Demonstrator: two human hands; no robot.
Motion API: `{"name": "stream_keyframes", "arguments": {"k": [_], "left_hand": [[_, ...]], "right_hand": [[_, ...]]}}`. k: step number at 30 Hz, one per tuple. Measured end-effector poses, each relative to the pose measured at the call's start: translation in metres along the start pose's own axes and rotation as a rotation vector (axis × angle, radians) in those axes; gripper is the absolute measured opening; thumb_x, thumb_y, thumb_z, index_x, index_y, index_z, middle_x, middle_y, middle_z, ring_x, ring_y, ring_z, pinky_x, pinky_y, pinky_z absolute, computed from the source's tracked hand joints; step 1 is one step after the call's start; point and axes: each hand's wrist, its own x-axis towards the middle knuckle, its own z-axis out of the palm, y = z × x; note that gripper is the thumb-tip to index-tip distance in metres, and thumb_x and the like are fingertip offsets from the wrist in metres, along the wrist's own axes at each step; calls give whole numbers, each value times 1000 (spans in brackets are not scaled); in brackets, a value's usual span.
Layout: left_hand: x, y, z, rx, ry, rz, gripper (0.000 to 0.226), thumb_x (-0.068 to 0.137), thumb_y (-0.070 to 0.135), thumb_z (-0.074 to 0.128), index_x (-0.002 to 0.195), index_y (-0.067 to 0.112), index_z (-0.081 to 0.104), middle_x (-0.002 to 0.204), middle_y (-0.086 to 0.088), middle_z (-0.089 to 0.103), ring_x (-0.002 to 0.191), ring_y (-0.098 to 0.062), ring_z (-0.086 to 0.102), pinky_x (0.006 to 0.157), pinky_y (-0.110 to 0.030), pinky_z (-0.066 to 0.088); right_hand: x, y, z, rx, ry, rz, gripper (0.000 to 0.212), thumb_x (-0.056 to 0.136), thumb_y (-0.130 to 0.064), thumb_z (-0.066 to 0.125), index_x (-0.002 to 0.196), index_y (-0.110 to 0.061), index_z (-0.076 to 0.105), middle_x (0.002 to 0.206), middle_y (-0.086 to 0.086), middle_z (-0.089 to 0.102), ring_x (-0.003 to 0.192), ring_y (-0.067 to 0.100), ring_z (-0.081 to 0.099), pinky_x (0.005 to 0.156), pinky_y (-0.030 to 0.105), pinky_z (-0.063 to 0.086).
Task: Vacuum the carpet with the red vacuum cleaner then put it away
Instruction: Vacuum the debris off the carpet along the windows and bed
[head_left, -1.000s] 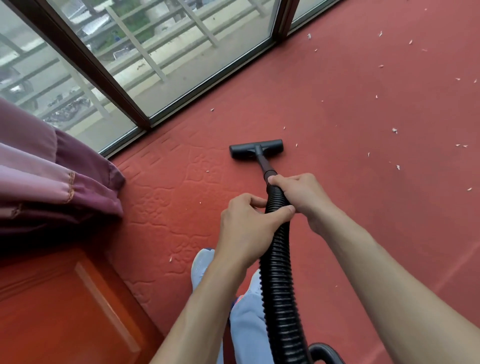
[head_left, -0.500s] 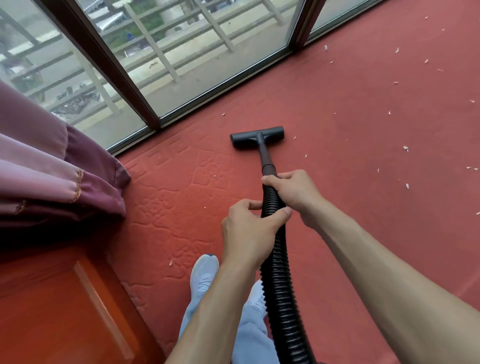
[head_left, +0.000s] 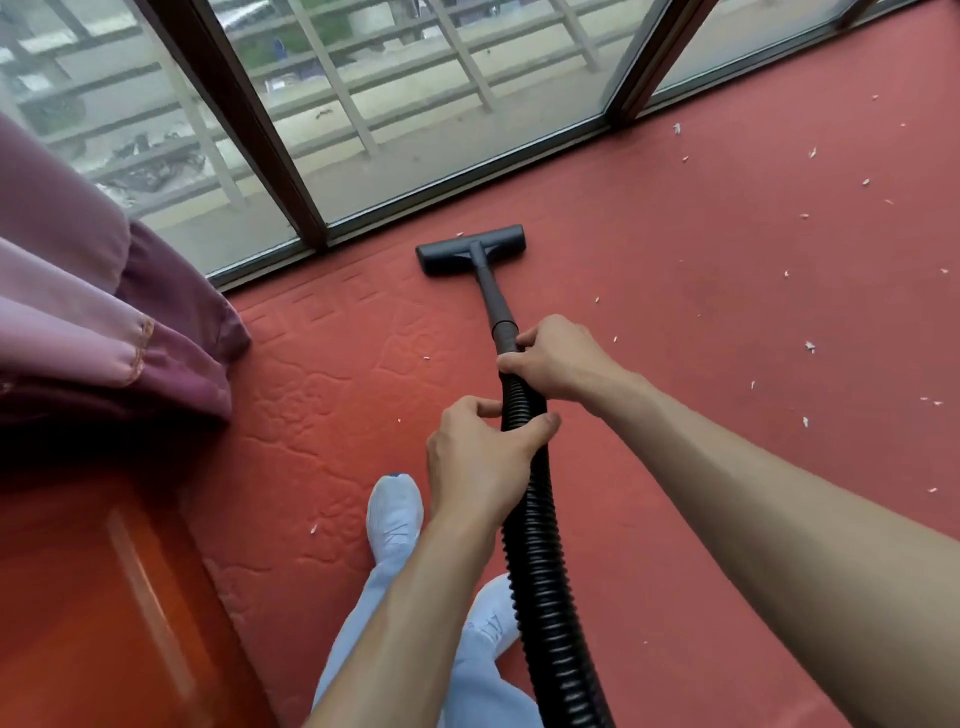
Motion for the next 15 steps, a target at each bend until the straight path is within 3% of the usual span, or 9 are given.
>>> {"name": "stream_keyframes", "arguments": {"k": [4,10,15], "left_hand": [[18,-7,8,-25,-5,-51,48,72,44,82,110,21,65,96,-3,71,88,-21,70,80,-39,57],[39,0,-10,16,-15,-44,49,74,38,82,115,21,61,90,5,66,76,-5,63,59,-26,46],[31,17,-30,57,-97,31,41,69,32,86,105,27,68,81,5,70,74,-12,70,69,-32,54]], "right_hand": [[16,-8,10,-251,2,-81,16,86,-27,63,89,-12,56,94,12,63,82,32,55,66,32,41],[30,-35,18,-371,-12,-113,30,81,-33,70,92,-12,53,95,11,62,77,29,53,64,32,42],[18,-40,-4,-313,52,-37,26,82,-29,65,98,-10,55,99,14,62,92,36,60,68,32,41]]}}
